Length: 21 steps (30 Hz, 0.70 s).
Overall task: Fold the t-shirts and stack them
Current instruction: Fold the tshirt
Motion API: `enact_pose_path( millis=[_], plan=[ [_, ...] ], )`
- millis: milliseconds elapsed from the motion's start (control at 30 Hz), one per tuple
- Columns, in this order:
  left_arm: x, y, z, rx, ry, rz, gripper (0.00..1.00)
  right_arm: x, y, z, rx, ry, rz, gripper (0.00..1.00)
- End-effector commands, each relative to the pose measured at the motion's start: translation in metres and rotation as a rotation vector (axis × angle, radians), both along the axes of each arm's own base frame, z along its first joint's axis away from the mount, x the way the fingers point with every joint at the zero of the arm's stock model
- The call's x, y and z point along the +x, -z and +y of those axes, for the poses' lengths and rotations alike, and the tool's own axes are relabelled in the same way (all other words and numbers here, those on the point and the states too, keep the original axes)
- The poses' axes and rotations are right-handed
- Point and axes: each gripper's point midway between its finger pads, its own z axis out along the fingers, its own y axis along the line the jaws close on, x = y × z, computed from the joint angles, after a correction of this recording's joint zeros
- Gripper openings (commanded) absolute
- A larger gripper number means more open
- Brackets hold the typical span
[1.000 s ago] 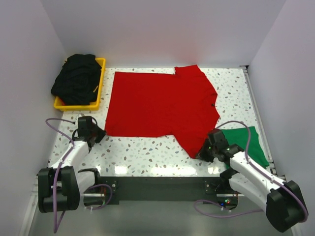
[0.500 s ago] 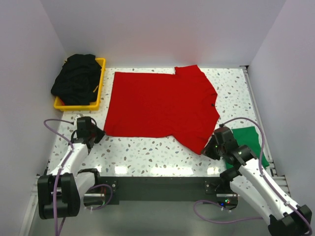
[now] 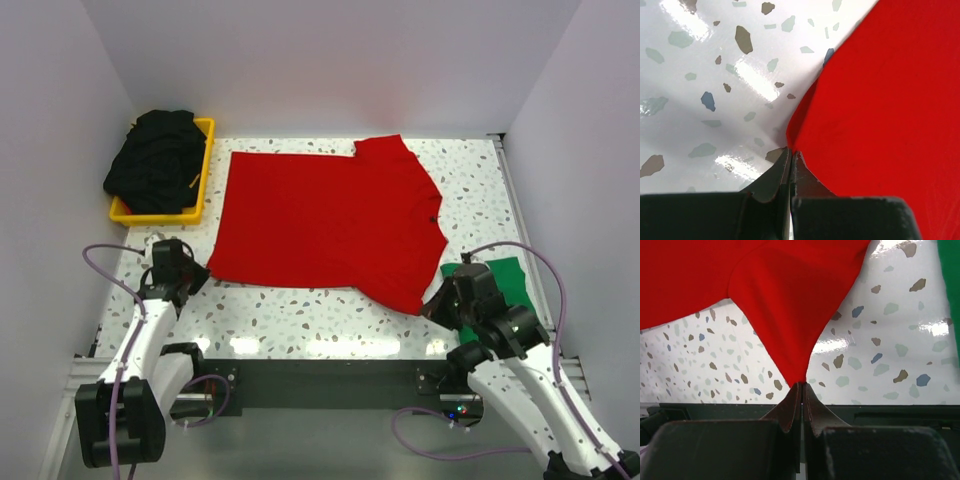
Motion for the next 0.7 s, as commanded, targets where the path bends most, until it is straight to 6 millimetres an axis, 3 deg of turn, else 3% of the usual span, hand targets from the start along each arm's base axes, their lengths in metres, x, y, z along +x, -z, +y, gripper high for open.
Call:
enact_pose_path(
  millis=[0,167,333,533,567,600,667],
  plan=[
    [0.001,-0.013,0.006,0.038,-0.002,-0.018,0.0,-0.012,-0.013,-0.008,-0.025,-0.018,-0.007,0.0],
    [-0.005,-0.017,0.008,0.058,-0.006,-0.014,0.0,-0.016,-0.031,-0.013,-0.023,-0.013,-0.048,0.0],
    [0.008,-0.028,0.005,0.04,0.008,-0.059,0.0,-0.002,-0.038,-0.006,-0.017,-0.034,-0.085,0.0],
    [0.046,-0.037,-0.008,0.038,0.029,-0.06,0.0,0.051,-0.035,0.013,-0.075,-0.075,-0.103,0.0],
    [0.052,-0.037,-0.004,0.066,0.006,-0.053,0.0,0.062,-0.025,0.015,-0.117,-0.086,-0.067,0.0],
    [0.061,-0.036,-0.015,0.073,0.03,-0.032,0.0,0.077,-0.032,0.02,-0.114,-0.082,-0.099,0.0],
    [0.078,-0.043,-0.017,0.09,0.027,-0.038,0.0,0.096,-0.03,0.022,-0.156,-0.079,-0.091,0.0]
  ],
)
